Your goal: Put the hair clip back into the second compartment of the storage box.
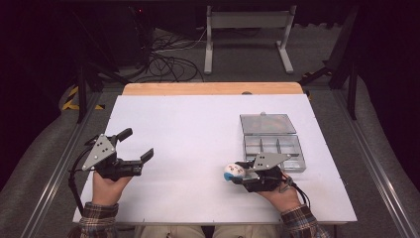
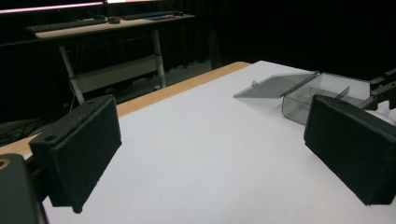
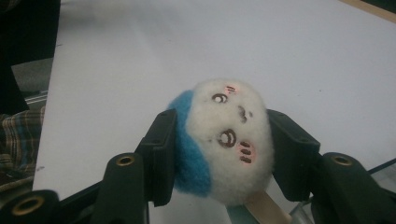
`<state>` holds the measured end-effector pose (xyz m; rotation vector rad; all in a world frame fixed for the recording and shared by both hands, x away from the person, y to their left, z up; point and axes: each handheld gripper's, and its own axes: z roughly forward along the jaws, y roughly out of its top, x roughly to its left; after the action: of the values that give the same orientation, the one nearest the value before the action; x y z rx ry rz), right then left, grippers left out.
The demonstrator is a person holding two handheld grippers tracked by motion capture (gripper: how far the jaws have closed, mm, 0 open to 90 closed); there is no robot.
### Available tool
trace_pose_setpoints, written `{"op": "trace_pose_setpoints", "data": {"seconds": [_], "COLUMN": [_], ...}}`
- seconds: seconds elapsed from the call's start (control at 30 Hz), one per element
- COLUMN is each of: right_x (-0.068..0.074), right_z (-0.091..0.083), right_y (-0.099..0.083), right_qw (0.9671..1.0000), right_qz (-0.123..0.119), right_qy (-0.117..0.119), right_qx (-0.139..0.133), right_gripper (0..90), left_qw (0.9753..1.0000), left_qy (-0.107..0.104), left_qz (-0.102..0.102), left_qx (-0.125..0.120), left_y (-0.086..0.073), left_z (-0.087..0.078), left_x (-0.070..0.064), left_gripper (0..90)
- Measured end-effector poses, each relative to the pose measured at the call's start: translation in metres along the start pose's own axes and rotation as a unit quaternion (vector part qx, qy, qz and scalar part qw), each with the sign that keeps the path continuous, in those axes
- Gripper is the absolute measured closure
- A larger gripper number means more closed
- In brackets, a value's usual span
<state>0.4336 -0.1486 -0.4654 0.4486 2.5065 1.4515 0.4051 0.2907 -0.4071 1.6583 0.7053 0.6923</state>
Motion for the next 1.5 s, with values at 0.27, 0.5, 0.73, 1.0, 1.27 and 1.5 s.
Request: {"op": "trace_pose_setpoints", "data": {"seconds": [0.27, 0.5, 0.73, 1.0, 1.27, 1.5], "right_x": [-0.003, -0.005, -0.008, -0.013, -0.020, -0.029], "right_z": [-0.004, -0.008, -0.012, -0.019, -0.026, -0.030], "right_y": [0.000, 0.000, 0.000, -0.001, -0.002, -0.005], "right_qw": [0.9997, 0.9990, 0.9978, 0.9955, 0.9927, 0.9896], "right_qz": [0.008, 0.014, 0.017, 0.024, 0.028, 0.036], "right_qy": [-0.019, -0.037, -0.055, -0.078, -0.100, -0.124], "right_qx": [-0.012, -0.021, -0.031, -0.048, -0.060, -0.065], "right_gripper": [48.9, 49.0, 49.0, 49.0, 48.9, 48.9], "left_qw": [1.0000, 1.0000, 1.0000, 1.0000, 1.0000, 1.0000], "left_qy": [0.000, 0.001, 0.001, 0.000, 0.001, 0.003], "left_qz": [-0.002, 0.002, 0.000, 0.005, 0.003, 0.005], "left_qx": [0.000, 0.002, -0.001, -0.002, 0.000, -0.002], "left_y": [0.000, 0.000, 0.000, 0.001, 0.000, 0.001], "left_z": [0.001, 0.001, 0.001, 0.001, 0.001, 0.001], "left_x": [-0.001, -0.002, -0.002, -0.003, -0.003, -0.003], "left_gripper": [4.5, 4.5, 4.5, 4.5, 4.5, 4.6]}}
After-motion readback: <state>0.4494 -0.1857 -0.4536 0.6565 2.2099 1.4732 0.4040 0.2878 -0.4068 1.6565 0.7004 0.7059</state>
